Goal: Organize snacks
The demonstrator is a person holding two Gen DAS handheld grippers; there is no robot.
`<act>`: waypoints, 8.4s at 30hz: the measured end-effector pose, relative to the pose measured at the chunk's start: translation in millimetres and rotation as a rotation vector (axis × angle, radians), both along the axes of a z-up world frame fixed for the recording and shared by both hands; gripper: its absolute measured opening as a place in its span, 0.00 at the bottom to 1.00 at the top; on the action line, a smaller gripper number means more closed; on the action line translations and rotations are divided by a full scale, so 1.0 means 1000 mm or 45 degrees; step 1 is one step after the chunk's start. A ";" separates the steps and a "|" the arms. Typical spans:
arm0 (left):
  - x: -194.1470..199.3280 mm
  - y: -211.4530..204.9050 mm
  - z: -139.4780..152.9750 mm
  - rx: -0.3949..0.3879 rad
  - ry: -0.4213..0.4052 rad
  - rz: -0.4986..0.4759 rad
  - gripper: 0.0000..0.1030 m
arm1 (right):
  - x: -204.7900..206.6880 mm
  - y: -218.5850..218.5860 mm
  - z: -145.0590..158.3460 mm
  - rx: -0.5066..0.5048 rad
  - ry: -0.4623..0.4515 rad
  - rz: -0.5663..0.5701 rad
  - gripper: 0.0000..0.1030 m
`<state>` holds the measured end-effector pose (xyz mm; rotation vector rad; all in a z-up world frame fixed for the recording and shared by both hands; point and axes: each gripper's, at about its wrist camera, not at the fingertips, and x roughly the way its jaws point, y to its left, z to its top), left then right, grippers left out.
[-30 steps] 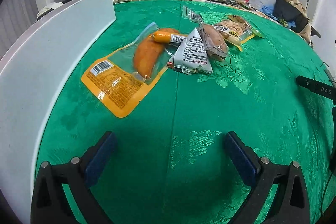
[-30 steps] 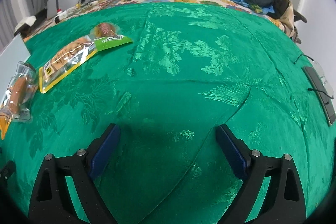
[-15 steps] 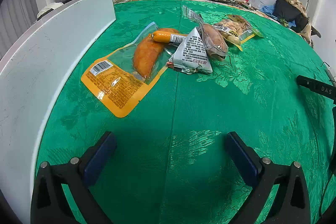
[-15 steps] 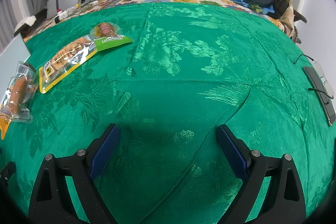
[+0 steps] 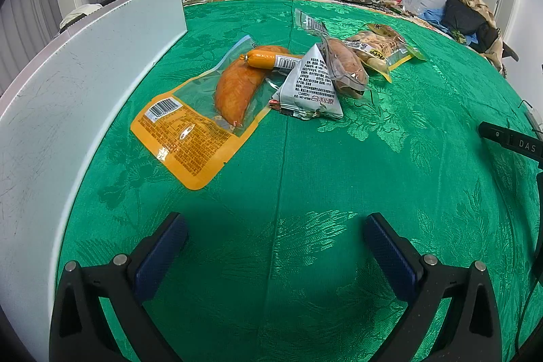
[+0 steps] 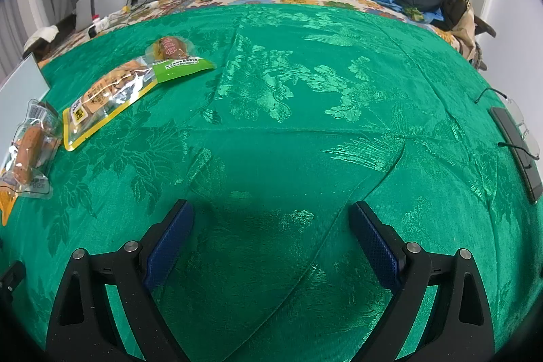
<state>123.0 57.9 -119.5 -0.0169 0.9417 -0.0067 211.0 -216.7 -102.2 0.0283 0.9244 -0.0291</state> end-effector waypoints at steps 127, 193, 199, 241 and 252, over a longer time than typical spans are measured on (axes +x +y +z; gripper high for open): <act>-0.023 0.066 0.051 -0.143 0.056 -0.073 1.00 | -0.004 0.005 0.000 -0.002 0.002 -0.066 0.93; 0.040 0.024 0.011 0.026 0.305 -0.115 1.00 | -0.004 0.005 0.001 -0.003 0.004 -0.067 0.93; 0.035 0.028 0.013 0.027 0.275 -0.141 1.00 | -0.004 0.005 0.000 -0.001 0.005 -0.067 0.93; -0.046 0.078 0.111 -0.569 -0.040 -0.083 0.40 | -0.041 0.046 0.082 0.927 0.212 0.277 0.40; -0.085 0.170 0.169 -0.660 -0.182 0.064 0.40 | -0.065 0.108 0.138 1.169 0.186 0.524 0.40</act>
